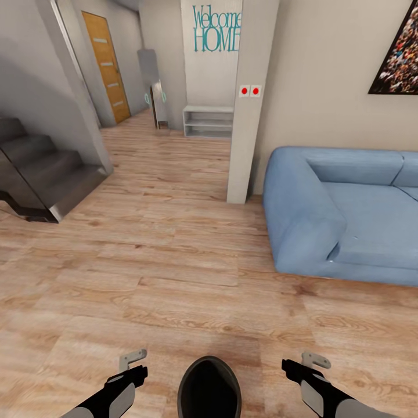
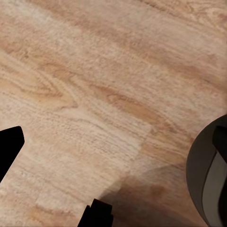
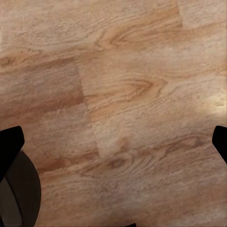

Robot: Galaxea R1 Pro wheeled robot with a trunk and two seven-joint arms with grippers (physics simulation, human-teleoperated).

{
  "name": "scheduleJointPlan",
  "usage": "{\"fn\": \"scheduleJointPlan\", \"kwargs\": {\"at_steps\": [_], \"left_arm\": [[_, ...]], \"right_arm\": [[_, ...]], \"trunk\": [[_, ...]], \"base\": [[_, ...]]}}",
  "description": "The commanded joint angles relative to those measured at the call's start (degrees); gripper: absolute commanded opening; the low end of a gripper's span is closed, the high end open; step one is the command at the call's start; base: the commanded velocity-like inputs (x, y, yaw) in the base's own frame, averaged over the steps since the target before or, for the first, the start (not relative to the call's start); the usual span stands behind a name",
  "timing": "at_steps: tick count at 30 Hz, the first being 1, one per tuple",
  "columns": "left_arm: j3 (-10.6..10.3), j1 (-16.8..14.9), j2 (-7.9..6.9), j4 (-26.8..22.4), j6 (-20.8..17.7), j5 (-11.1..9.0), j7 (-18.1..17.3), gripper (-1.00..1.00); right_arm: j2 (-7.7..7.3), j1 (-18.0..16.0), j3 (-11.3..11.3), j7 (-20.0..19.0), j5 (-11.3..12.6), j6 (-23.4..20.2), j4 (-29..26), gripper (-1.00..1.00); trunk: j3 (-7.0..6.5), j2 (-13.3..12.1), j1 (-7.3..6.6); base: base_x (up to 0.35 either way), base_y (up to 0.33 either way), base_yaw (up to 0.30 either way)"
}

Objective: Place each of the two pumpkins and all three candles from the living room inside a cabinet in the living room (use any cabinet), then make sure every cabinet is closed, and position the cauldron so it is next to a table in the living room.

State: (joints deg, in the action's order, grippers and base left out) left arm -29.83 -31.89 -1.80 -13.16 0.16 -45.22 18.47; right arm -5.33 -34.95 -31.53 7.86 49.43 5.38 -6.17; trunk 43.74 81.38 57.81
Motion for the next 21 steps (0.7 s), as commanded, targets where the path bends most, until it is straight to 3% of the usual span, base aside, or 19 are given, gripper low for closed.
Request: {"fn": "scheduleJointPlan", "kwargs": {"at_steps": [1, 11, 17, 21], "left_arm": [[-0.5, 0.0, -0.04, -0.1, 0.0, -0.5, 0.3, 1.00], [-0.5, 0.0, -0.06, -0.4, -0.2, -0.8, 0.4, 1.00], [-0.6, -0.1, -0.05, -2.9, -1.3, -0.7, 0.5, 1.00], [-0.5, -0.2, -0.11, -9.2, -7.2, -1.0, 0.5, 1.00]], "right_arm": [[0.16, 0.0, -0.5, 0.2, 0.5, 0.1, -0.1, 1.00], [3.31, 0.0, -1.0, 0.2, 0.0, 0.0, -0.4, 1.00], [4.96, 0.0, -3.6, 0.7, -5.1, -3.2, -0.7, 1.00], [7.24, 0.0, -4.1, 0.9, -6.6, -8.6, -1.6, 1.00]], "trunk": [[0.23, 0.4, 0.22], [2.02, 4.4, 2.42], [3.10, 6.9, 3.74], [3.64, 8.1, 4.40]], "base": [[0.000, 0.000, 0.000], [0.000, 0.000, 0.000], [0.000, 0.000, 0.000], [0.000, 0.000, 0.000]]}}
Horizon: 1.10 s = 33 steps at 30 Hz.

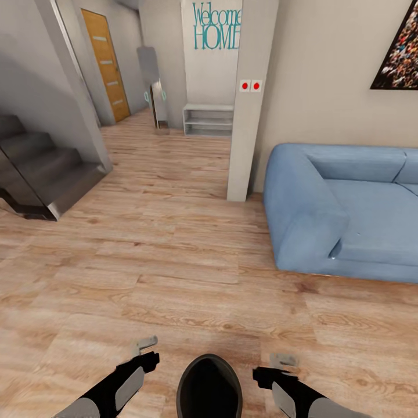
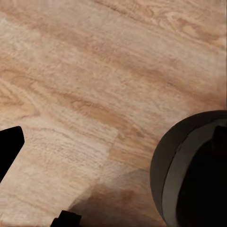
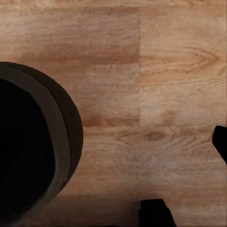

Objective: Place each of the two pumpkins and all three candles from the living room inside a cabinet in the living room (use any cabinet), then make sure every cabinet is closed, and position the cauldron so it is next to a table in the living room.

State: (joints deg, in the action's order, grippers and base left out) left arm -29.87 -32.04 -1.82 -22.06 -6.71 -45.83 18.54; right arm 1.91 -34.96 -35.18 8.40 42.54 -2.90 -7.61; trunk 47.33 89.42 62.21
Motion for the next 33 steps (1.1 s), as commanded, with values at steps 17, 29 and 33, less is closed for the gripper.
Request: {"fn": "scheduleJointPlan", "kwargs": {"at_steps": [17, 29, 33], "left_arm": [[-0.5, 0.1, -0.02, -7.1, -7.0, 0.1, 0.4, 1.00], [-1.1, 0.1, 1.91, -3.0, -3.0, 0.2, 0.3, 1.00], [-2.3, 0.1, 2.55, -2.6, -3.0, 0.2, 0.2, 1.00]], "right_arm": [[1.51, 0.0, -0.9, 0.2, -0.3, -2.3, -4.3, 1.00], [1.51, 0.0, -2.4, 0.4, -0.4, -2.3, -4.3, 1.00], [1.51, 0.0, -2.4, 0.2, -0.4, -2.2, -4.3, 1.00]], "trunk": [[1.48, 3.2, 1.75], [3.64, 8.0, 4.39], [4.35, 9.6, 5.27]], "base": [[0.000, 0.000, 0.000], [0.000, 0.000, 0.000], [0.000, 0.000, 0.000]]}}
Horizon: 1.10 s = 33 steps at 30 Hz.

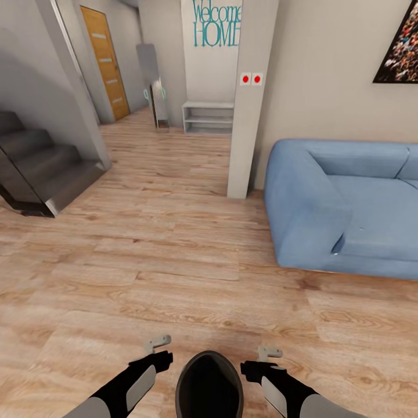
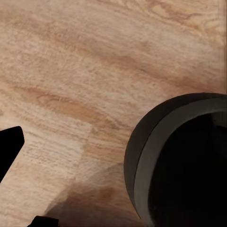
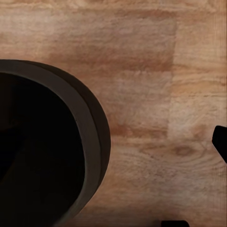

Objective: Place each of the two pumpkins and all three candles from the living room inside a cabinet in the living room (use any cabinet), then make sure every cabinet is closed, and position the cauldron so it is next to a table in the living room.

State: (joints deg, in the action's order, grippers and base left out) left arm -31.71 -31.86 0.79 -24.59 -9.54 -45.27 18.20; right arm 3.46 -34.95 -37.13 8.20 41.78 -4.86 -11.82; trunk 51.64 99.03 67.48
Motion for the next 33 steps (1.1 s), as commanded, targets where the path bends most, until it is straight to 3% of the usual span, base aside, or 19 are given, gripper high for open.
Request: {"fn": "scheduleJointPlan", "kwargs": {"at_steps": [1, 7, 13, 21, 25, 29, 33], "left_arm": [[-1.1, 0.0, 0.03, -0.1, -0.2, -0.4, 0.5, 1.00], [-2.6, 0.0, 0.39, 0.0, -0.2, -0.6, 0.4, 1.00], [-2.7, 0.0, 0.44, 0.0, -0.3, -0.8, 0.3, 1.00], [-2.7, 0.0, 0.44, 0.0, -0.4, -0.9, 0.2, 1.00], [-2.9, 0.0, 0.38, 0.2, -0.5, -0.8, -3.0, 1.00], [-4.0, -0.1, 0.36, 3.0, -0.3, -0.4, -9.0, 1.00], [-4.4, -0.1, 0.40, 3.9, -0.2, -0.2, -10.3, 1.00]], "right_arm": [[-0.03, 0.0, -0.5, 0.3, 0.3, -0.3, -0.1, 1.00], [-0.03, 0.0, -1.0, -0.1, 0.3, -0.1, -0.2, 1.00], [-0.03, 0.0, -4.5, 0.0, 0.4, 0.1, -0.1, 1.00], [-0.03, 0.0, -5.1, -0.1, 0.5, 1.1, -0.1, 1.00], [-0.03, 0.0, -5.2, -0.1, 0.5, 1.2, -0.1, 1.00], [-0.03, 0.0, -5.2, -0.1, 0.5, 1.3, -0.1, 1.00], [-0.03, 0.0, -5.3, -1.4, 0.5, 1.6, -0.2, 1.00]], "trunk": [[0.23, 0.4, 0.22], [1.30, 2.8, 1.54], [2.38, 5.2, 2.86], [3.82, 8.5, 4.61], [4.53, 10.1, 5.49], [5.25, 11.7, 6.37], [5.97, 13.3, 7.25]], "base": [[0.000, 0.000, 0.000], [0.000, 0.000, 0.000], [0.000, 0.000, 0.000], [0.000, 0.000, 0.000], [0.000, 0.000, 0.000], [0.000, 0.000, 0.000], [0.000, 0.000, 0.000]]}}
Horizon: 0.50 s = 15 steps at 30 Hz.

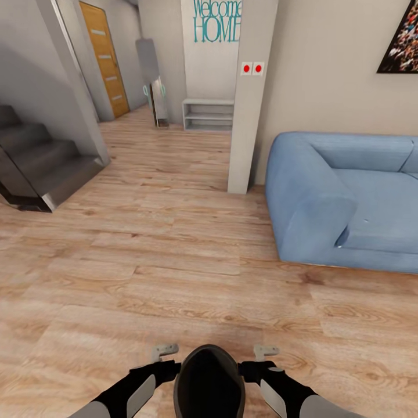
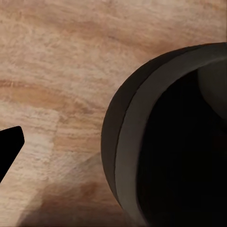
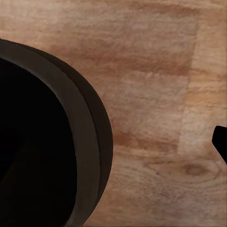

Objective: Place each of the two pumpkins and all three candles from the living room inside a cabinet in the living room (use any cabinet), then make sure every cabinet is closed, and position the cauldron so it is next to a table in the living room.

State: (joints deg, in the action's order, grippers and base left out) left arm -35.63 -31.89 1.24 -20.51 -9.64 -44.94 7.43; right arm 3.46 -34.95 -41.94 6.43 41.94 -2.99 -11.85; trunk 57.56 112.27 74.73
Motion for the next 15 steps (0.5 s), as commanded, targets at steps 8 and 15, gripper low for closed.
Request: {"fn": "scheduleJointPlan", "kwargs": {"at_steps": [8, 15], "left_arm": [[-0.5, 0.0, -0.09, 0.1, -0.1, -0.5, 0.1, 1.00], [-0.5, 0.0, -0.06, 0.1, 0.0, -0.5, 0.1, 1.00]], "right_arm": [[-0.03, 0.0, -0.7, -3.0, 0.3, -0.1, -0.1, 1.00], [-0.03, 0.0, -0.7, -3.3, 0.3, -0.1, -0.1, 1.00]], "trunk": [[1.48, 3.2, 1.76], [2.74, 6.0, 3.29]], "base": [[0.000, 0.000, 0.000], [0.000, 0.000, 0.000]]}}
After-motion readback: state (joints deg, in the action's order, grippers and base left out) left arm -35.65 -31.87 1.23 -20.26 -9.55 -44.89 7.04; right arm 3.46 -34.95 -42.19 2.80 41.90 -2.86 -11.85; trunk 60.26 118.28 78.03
